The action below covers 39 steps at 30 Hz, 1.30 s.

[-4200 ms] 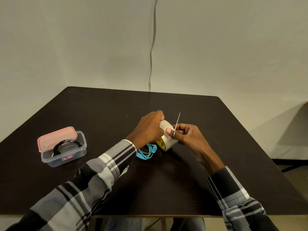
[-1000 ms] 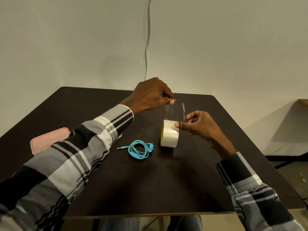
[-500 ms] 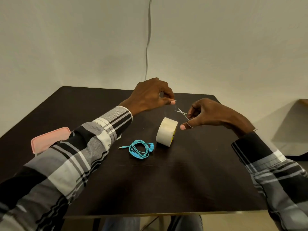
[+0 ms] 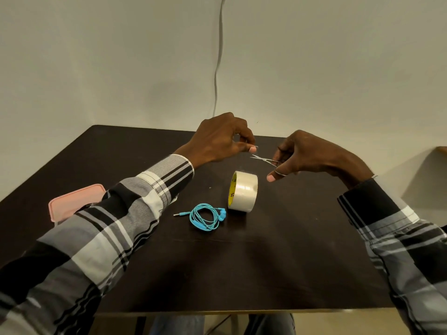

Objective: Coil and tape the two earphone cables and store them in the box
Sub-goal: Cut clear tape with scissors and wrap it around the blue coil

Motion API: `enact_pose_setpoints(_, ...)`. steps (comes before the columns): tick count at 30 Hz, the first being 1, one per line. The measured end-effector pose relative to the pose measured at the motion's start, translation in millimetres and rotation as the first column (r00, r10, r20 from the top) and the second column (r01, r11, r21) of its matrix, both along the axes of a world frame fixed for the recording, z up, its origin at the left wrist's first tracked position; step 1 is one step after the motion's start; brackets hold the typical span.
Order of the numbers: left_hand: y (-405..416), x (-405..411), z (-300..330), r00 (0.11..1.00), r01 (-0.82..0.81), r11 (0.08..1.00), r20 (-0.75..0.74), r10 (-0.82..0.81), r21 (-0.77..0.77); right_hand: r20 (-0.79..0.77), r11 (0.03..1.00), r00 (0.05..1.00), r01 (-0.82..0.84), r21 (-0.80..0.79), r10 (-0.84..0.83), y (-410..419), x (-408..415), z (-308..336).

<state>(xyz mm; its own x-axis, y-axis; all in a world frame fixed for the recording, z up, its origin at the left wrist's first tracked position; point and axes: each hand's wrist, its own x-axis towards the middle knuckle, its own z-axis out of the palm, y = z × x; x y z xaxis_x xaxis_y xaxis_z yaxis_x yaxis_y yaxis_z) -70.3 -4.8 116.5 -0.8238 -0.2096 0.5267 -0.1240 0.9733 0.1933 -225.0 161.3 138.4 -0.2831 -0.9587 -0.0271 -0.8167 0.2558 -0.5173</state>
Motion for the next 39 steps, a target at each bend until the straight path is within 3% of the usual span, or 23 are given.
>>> enact_pose_setpoints(8, 0, 1, -2, 1.000, -0.006, 0.999, -0.015, 0.006, 0.043, -0.016, 0.999, 0.999, 0.043, -0.030, -0.044, -1, -5, -3)
enact_pose_setpoints(16, 4, 2, -5, 0.997, 0.016, 0.971, -0.079, 0.003, 0.239, -0.005, 0.997, 1.000, 0.027, -0.072, -0.028, 5, -4, -2)
enact_pose_setpoints(39, 7, 6, 5, 0.999, 0.027, 0.995, -0.020, -0.025, 0.097, 0.009, 1.000, 1.000, -0.016, 0.011, 0.016, 15, 3, 15)
